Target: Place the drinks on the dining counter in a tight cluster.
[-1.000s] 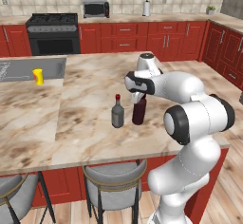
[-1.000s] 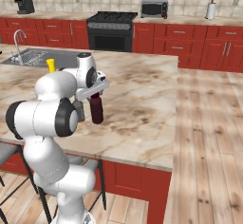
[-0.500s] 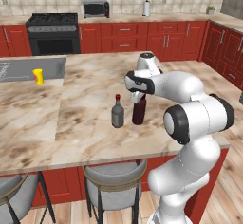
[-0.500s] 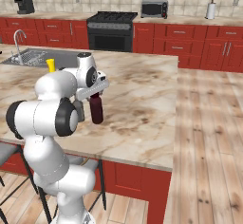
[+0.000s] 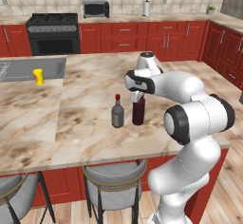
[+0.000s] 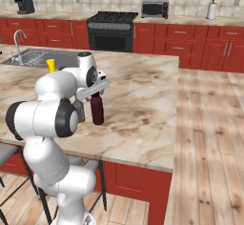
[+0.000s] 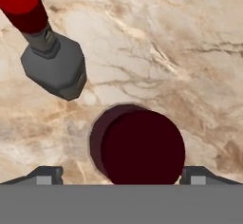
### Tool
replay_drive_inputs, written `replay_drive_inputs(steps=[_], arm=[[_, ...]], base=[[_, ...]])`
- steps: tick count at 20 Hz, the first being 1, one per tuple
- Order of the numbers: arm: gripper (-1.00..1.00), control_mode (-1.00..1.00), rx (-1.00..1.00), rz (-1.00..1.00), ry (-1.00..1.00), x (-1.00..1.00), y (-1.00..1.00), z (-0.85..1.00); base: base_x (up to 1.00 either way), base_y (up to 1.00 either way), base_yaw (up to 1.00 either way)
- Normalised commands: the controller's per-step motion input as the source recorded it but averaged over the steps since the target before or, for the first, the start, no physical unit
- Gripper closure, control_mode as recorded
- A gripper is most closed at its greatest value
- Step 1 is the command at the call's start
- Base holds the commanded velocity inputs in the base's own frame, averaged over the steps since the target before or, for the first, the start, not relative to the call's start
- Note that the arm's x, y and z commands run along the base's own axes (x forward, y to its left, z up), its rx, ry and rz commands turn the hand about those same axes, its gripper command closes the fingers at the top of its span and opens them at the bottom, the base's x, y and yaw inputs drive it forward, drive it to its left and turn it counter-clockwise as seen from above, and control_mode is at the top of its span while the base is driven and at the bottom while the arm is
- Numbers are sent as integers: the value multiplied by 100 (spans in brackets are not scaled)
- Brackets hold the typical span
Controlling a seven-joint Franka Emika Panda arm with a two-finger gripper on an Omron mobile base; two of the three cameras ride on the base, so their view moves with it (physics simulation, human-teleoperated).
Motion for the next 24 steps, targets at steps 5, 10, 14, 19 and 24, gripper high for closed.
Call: replay_drive_inputs(steps=[5, 10, 14, 19, 24], arm=[[-100, -100, 0, 0, -3, -1, 0, 47], [-100, -100, 0, -2, -5, -6, -7, 52], [-100, -100, 0, -10, -8, -52, -21, 52], [-100, -100, 9, -38, -7, -100, -35, 8], [-100, -100, 15, -43, 0, -100, -23, 20]], base=[[0, 0, 0], [0, 0, 0], [0, 0, 0], [0, 0, 0], [0, 0, 0]])
